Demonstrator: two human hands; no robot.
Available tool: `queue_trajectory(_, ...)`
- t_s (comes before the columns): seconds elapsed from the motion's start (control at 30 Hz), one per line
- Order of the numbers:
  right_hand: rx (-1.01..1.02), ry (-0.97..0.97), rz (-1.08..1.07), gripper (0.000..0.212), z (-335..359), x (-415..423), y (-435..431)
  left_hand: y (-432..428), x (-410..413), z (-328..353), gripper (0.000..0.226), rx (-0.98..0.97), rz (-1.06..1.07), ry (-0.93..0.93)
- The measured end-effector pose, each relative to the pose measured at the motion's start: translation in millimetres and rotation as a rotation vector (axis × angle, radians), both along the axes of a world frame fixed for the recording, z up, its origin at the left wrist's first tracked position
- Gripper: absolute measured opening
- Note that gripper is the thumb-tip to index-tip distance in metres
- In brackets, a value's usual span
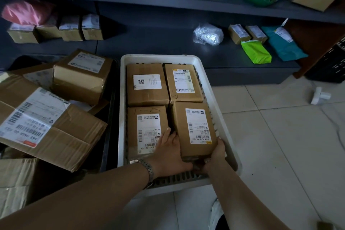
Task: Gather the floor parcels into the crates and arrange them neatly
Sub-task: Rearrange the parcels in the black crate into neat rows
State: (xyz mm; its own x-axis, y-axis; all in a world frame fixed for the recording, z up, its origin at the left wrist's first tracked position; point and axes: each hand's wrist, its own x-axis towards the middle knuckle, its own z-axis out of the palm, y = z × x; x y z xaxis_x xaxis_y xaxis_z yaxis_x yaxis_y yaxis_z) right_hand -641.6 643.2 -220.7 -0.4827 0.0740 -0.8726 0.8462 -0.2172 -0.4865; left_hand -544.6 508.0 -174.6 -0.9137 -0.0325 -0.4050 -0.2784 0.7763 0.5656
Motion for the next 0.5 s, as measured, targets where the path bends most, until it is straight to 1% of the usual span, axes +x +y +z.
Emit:
queue_trajectory(0.1,0.046,-0.005,0.021,0.061,6,5,-3,-4,9,-4,0.102,-0.083,-0.076,0.014)
queue_trajectory(0.2,0.107,0.006,-0.03,0.062,16,8,-10,-2,21,-4,0.085,-0.175,-0.11,0.04)
queue_trajectory(0.27,0.204,0.014,-0.02,0.066,14,5,-10,-2,26,0,0.074,-0.213,-0.101,0.101)
queue_trajectory(0.3,0.254,0.036,0.027,0.065,18,6,-12,-4,27,4,0.073,-0.252,-0.093,0.133)
queue_trajectory(0.33,0.306,0.074,0.079,0.06,22,7,-14,-7,29,7,0.078,-0.317,-0.09,0.139)
queue_trajectory(0.37,0.348,0.106,0.126,0.056,26,9,-16,-11,30,9,0.086,-0.392,-0.087,0.112)
queue_trajectory(0.4,0.379,0.118,0.158,0.056,29,10,-19,-16,32,10,0.094,-0.463,-0.085,0.056)
queue_trajectory(0.47,0.535,0.13,0.251,0.063,31,10,-22,-26,34,9,0.105,-0.513,-0.042,-0.069)
queue_trajectory(0.5,0.621,0.14,0.333,0.064,31,10,-23,-31,35,7,0.105,-0.51,-0.033,-0.103)
